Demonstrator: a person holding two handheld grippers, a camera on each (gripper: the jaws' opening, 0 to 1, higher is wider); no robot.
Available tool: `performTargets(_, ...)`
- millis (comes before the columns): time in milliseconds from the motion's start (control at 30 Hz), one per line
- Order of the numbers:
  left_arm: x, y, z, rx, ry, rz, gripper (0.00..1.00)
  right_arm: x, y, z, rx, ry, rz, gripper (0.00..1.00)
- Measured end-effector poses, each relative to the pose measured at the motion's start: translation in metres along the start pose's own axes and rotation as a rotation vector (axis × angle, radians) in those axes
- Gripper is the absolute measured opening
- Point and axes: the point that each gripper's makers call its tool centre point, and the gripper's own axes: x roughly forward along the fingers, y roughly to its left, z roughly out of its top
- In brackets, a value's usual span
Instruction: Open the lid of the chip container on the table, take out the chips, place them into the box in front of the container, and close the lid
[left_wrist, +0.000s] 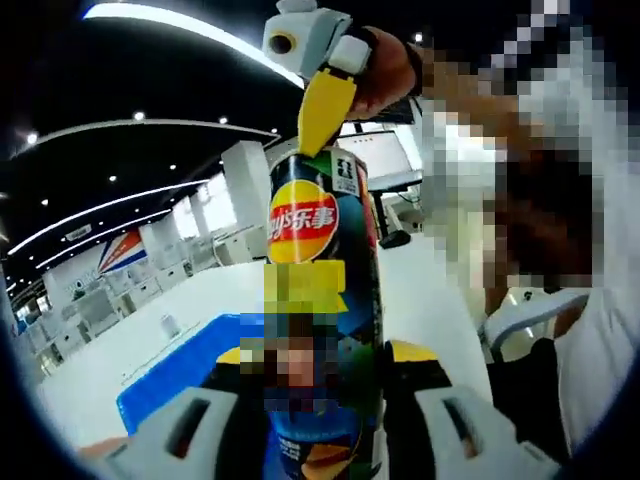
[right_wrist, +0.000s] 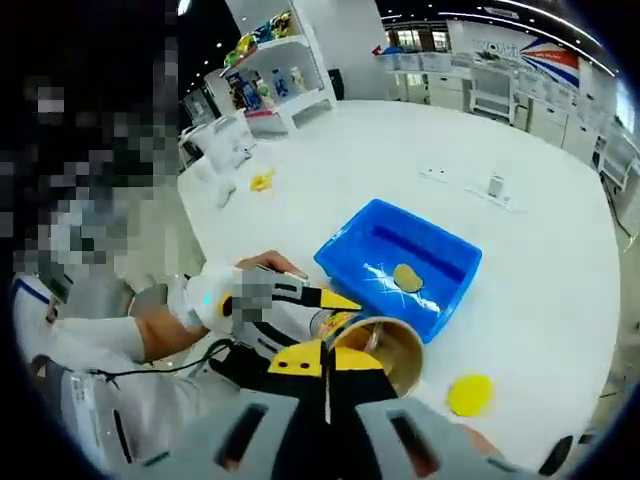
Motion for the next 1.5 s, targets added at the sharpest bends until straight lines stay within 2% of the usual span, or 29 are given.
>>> performTargets(33, 0.001, -0.001, 0.001, -0.007, -0.023, 0.013, 0.45, -0.001, 0.004, 0.0, -0.009, 0.012, -0.007, 0.0)
performTargets(133, 0.001, -0.012, 0.003, -0.102, -0.082, -0.004, 0.45, 0.0, 0.012, 0.0, -0.037, 0.046, -0.031, 0.0)
performTargets(267, 0.002, -0.018, -0.001, -0.125, -0.094, -0.002, 0.45, 0.005, 0.023, -0.008, -0.095, 0.112, -0.075, 0.01)
performTargets(333, 0.003, -0.02, -0.002, -0.126, -0.109, -0.004, 0.44, 0.007, 0.032, -0.011, -0.111, 0.132, -0.071, 0.0)
performTargets(433, 0.0, -0.027, -0.002, -0.159, -0.123, -0.034, 0.44, 0.011, 0.046, -0.015, -0.128, 0.142, -0.055, 0.01)
performTargets(500, -0.001, -0.027, -0.004, -0.162, -0.12, -0.032, 0.44, 0.014, 0.049, -0.017, -0.136, 0.143, -0.055, 0.01)
performTargets(600, -0.002, -0.026, -0.011, -0.167, -0.108, -0.039, 0.44, 0.014, 0.044, -0.02, -0.128, 0.146, -0.039, 0.01)
performTargets(767, -0.003, -0.025, -0.012, -0.199, -0.138, -0.055, 0.44, 0.008, 0.045, -0.019, -0.134, 0.142, -0.031, 0.01)
performTargets(933, -0.004, -0.03, -0.014, -0.219, -0.149, -0.077, 0.44, 0.014, 0.054, -0.018, -0.159, 0.145, -0.015, 0.02)
performTargets(1067, -0.005, -0.03, -0.013, -0.225, -0.16, -0.07, 0.44, 0.006, 0.046, -0.019, -0.174, 0.135, -0.026, 0.02)
performTargets(1200, -0.006, -0.031, -0.013, -0.223, -0.16, -0.075, 0.44, 0.009, 0.049, -0.013, -0.176, 0.088, 0.0, 0.03)
performTargets(1233, -0.006, -0.031, -0.013, -0.221, -0.161, -0.076, 0.44, 0.052, 0.03, 0.018, -0.205, 0.061, 0.009, 0.04)
performTargets(1267, -0.006, -0.03, -0.013, -0.222, -0.16, -0.076, 0.44, 0.06, 0.028, 0.027, -0.243, 0.032, 0.014, 0.04)
performTargets(1333, -0.006, -0.03, -0.013, -0.221, -0.158, -0.08, 0.44, 0.052, 0.027, 0.028, -0.346, -0.025, 0.021, 0.04)
performTargets(1400, -0.006, -0.031, -0.013, -0.217, -0.152, -0.082, 0.45, 0.042, 0.028, 0.043, -0.419, -0.138, 0.009, 0.03)
performTargets(1467, -0.006, -0.031, -0.013, -0.218, -0.152, -0.086, 0.45, 0.021, 0.044, 0.049, -0.401, -0.246, 0.074, 0.07)
performTargets(1500, -0.006, -0.031, -0.013, -0.218, -0.153, -0.087, 0.45, 0.005, 0.055, 0.06, -0.408, -0.36, 0.126, 0.1)
